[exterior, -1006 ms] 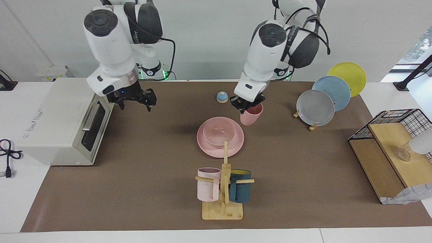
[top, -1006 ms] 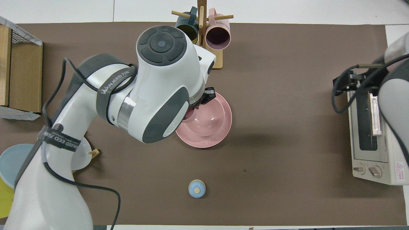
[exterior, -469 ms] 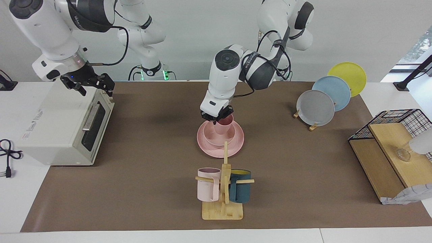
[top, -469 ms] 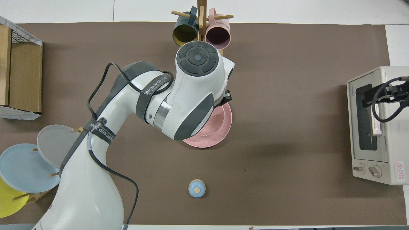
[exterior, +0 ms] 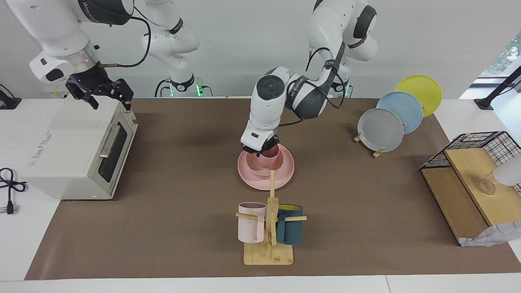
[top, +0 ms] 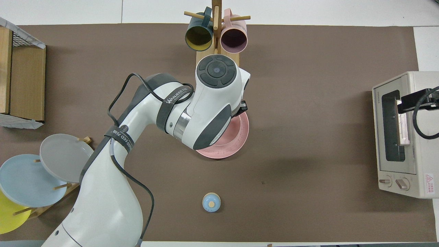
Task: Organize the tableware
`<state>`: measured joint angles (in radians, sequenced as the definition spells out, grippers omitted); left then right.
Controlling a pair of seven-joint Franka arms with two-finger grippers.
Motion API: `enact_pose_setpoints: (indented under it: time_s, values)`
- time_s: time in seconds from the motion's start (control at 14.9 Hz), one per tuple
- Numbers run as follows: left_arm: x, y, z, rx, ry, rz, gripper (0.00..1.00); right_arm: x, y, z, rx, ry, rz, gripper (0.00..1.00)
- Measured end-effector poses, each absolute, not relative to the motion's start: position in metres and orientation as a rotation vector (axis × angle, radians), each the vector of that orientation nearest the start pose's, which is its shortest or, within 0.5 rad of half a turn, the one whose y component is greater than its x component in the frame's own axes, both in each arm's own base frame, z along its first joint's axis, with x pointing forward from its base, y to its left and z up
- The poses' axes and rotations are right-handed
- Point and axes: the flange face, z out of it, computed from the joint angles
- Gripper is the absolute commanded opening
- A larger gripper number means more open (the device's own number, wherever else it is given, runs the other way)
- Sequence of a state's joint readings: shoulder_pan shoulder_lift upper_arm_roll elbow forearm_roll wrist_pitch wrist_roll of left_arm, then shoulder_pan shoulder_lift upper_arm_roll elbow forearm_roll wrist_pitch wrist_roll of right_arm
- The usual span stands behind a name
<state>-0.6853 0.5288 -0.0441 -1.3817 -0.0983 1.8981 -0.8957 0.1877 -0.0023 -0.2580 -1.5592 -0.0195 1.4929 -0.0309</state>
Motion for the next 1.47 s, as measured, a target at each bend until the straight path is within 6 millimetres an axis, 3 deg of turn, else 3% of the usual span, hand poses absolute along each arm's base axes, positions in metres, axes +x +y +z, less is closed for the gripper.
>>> enact_pose_setpoints:
  time_s: [0.13, 0.4, 0.47, 0.6, 0.67, 0.94, 1.14, 1.34, 1.47]
  values:
    - [0.524, -0.473, 0.395, -3.196, -0.343, 0.137, 0.0, 0.544, -0.038, 0.624, -3.155, 0.056, 0.104, 1.0]
    - [0.524, -0.473, 0.392, -3.192, -0.341, 0.121, 0.0, 0.544, -0.042, 0.621, -3.154, 0.068, 0.115, 1.0]
    - [0.524, -0.473, 0.391, -3.187, -0.333, 0.111, 0.23, 0.543, -0.043, 0.621, -3.154, 0.069, 0.116, 1.0]
    - [0.522, -0.475, 0.39, -3.188, -0.322, 0.093, 0.87, 0.543, -0.043, 0.621, -3.154, 0.068, 0.116, 1.0]
    - [0.521, -0.476, 0.387, -3.189, -0.319, 0.088, 1.0, 0.544, -0.041, 0.622, -3.154, 0.063, 0.115, 1.0]
    - [0.518, -0.476, 0.381, -3.186, -0.315, 0.088, 1.0, 0.543, -0.049, 0.623, -3.153, 0.086, 0.112, 1.0]
    - [0.52, -0.473, 0.391, -3.191, -0.323, 0.073, 1.0, 0.543, -0.049, 0.622, -3.154, 0.081, 0.113, 1.0]
    - [0.526, -0.441, 0.45, -3.191, -0.348, 0.051, 1.0, 0.543, -0.045, 0.622, -3.154, 0.07, 0.113, 1.0]
    - [0.536, -0.391, 0.506, -3.192, -0.351, 0.038, 1.0, 0.544, -0.041, 0.622, -3.155, 0.06, 0.113, 1.0]
